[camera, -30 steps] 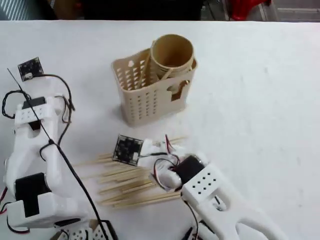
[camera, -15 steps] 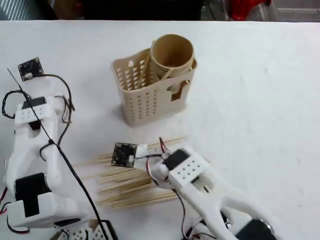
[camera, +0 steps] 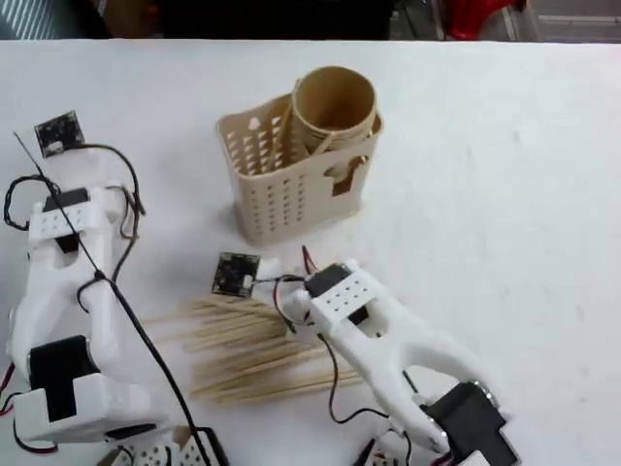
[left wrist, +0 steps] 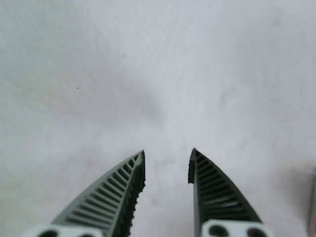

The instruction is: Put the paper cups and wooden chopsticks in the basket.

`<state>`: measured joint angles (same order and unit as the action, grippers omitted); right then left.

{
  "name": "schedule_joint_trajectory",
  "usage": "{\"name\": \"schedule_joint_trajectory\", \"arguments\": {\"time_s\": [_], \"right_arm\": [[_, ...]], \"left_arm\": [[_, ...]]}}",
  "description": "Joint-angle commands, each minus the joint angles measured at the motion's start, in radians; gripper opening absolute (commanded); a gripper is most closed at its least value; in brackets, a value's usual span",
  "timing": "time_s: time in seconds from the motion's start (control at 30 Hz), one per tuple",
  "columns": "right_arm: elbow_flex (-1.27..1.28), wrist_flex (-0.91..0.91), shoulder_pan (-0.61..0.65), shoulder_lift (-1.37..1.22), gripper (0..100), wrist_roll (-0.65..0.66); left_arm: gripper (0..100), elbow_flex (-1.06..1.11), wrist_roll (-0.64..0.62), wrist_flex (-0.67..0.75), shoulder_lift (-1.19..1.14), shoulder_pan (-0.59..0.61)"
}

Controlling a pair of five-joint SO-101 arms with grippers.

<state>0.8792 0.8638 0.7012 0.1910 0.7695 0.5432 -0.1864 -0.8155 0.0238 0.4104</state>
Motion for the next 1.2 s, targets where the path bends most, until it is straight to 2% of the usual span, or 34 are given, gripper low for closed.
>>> {"name": "schedule_joint_trajectory", "arguments": {"time_s": [0.0, 0.37, 0.57, 0.8, 0.9, 1.03, 1.17], "right_arm": [[-0.002, -0.010, -0.030, 0.024, 1.8, 0.006], [0.000, 0.116, -0.031, 0.245, 1.7, -0.044], [-0.011, 0.166, -0.031, 0.515, 1.7, -0.181], [-0.253, 0.311, -0.031, 0.725, 1.7, -0.284], [-0.450, 0.331, -0.031, 0.699, 1.7, -0.336], [-0.704, 0.312, -0.033, 0.535, 1.7, -0.422], [-0.861, 0.142, -0.033, 0.321, 1.7, -0.542]], "left_arm": [[17, -0.003, -0.008, 0.017, 0.005, -0.012], [17, -0.005, -0.008, 0.017, 0.005, -0.013], [17, -0.005, -0.008, 0.017, 0.005, -0.013], [17, -0.005, -0.008, 0.017, 0.005, -0.015], [17, -0.006, -0.008, 0.017, 0.005, -0.015], [17, -0.008, -0.008, 0.017, 0.005, -0.015], [17, -0.005, -0.008, 0.017, 0.005, -0.015]]}}
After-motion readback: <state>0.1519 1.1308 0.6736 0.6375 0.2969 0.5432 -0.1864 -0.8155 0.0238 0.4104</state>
